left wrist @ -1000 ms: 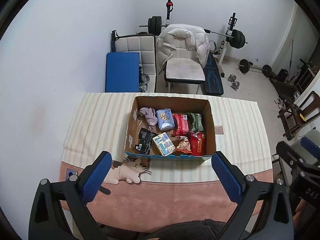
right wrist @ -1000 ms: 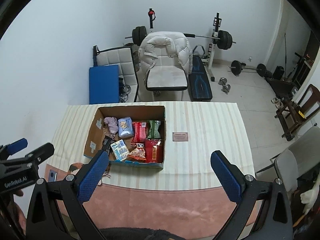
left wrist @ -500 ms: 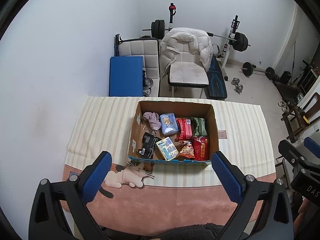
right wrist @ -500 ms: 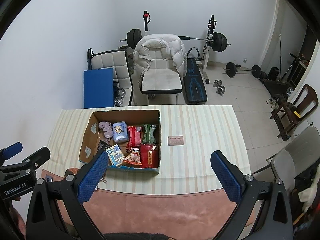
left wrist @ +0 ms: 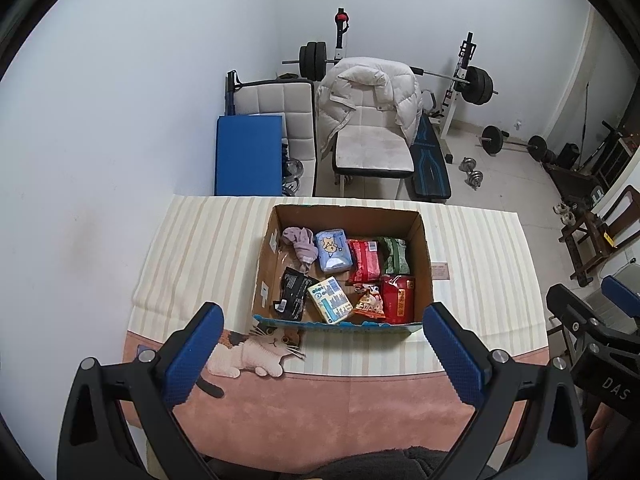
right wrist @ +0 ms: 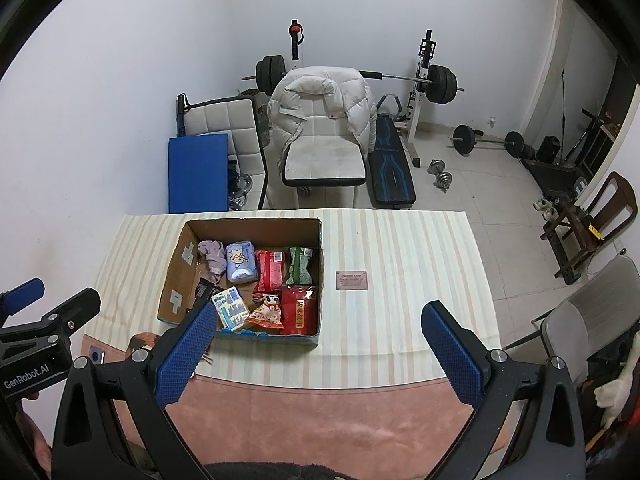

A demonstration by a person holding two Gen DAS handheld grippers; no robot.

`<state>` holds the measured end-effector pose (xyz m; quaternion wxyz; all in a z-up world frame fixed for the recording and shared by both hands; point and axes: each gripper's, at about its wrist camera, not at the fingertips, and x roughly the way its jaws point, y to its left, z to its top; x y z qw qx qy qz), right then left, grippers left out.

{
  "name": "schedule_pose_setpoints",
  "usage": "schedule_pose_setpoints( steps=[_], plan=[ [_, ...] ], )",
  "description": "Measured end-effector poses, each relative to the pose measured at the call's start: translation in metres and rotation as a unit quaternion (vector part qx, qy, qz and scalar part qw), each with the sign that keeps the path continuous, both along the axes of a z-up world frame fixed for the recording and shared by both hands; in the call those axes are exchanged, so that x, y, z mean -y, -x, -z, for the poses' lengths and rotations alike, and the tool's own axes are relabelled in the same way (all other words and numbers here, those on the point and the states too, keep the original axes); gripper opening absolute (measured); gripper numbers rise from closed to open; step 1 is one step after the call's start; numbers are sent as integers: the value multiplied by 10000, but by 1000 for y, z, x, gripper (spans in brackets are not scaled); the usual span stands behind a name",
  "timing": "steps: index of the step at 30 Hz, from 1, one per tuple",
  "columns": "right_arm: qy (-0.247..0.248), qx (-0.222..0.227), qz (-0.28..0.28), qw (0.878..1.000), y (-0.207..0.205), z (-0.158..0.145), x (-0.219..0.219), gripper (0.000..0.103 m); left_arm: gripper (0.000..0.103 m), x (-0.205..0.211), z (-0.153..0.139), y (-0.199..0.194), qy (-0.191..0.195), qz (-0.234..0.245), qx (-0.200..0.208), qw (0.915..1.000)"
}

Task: Organize soft objects

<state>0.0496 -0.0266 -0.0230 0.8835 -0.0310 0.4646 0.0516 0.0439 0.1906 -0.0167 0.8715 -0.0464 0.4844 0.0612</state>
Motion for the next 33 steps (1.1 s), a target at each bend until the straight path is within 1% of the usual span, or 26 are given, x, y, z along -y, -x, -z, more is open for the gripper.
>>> schedule_pose_setpoints(
  steps=[17,33],
  plan=[
    [12,13,-53,10000,-1,-1,3,103,102,3,-4,-2,-5,54,30,10000],
    [-51,8,14,10000,0,-5,8,103,102,0,-4,-4,10,50,57,10000]
  ],
)
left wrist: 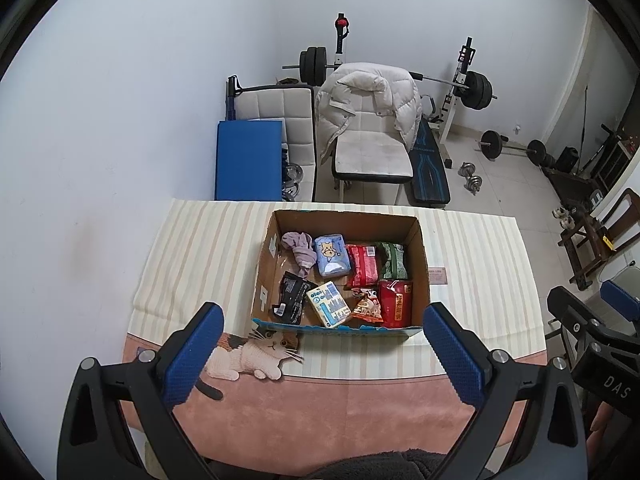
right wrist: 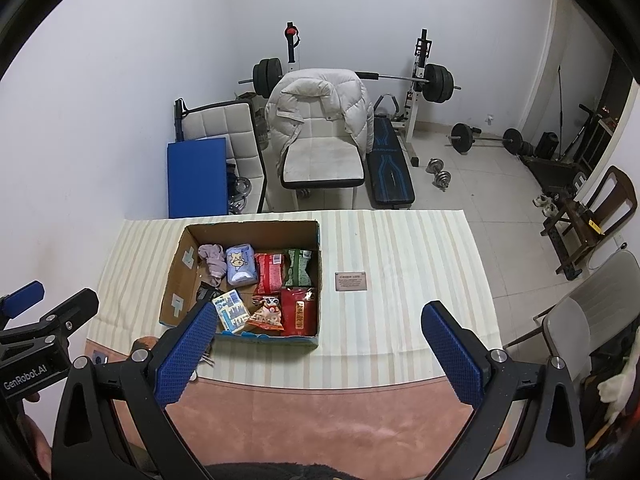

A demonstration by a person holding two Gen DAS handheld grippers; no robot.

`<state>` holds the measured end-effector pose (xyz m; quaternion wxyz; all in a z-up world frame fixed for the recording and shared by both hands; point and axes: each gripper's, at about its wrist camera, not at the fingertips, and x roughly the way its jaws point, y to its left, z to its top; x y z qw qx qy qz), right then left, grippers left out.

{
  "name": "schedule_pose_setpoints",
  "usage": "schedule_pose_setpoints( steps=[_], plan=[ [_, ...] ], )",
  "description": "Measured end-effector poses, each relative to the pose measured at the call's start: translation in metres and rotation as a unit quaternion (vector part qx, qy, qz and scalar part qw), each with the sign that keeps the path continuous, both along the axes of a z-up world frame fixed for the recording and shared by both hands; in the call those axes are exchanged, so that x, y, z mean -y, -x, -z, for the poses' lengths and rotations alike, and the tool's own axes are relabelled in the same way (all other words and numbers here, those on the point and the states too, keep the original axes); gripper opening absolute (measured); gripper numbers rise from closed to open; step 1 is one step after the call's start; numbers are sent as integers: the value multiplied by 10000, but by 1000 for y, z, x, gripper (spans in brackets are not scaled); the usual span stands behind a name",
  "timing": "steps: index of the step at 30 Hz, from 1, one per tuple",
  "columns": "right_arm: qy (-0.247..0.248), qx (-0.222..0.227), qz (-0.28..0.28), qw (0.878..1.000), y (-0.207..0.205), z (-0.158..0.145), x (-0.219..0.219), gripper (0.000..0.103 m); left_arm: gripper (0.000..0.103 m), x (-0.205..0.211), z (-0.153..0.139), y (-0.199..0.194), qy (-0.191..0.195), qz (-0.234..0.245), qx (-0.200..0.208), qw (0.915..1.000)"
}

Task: Organize soft objects

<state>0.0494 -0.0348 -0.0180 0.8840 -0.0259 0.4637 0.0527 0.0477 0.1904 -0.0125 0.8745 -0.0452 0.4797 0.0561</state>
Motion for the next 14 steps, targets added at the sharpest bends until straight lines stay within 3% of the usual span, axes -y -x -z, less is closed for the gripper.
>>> schedule_pose_setpoints(
  steps=[14],
  plan=[
    [-2,-32,-2,10000,1,-2,-2,103,102,-2,-2,0,-18,-32,17,10000]
  ],
)
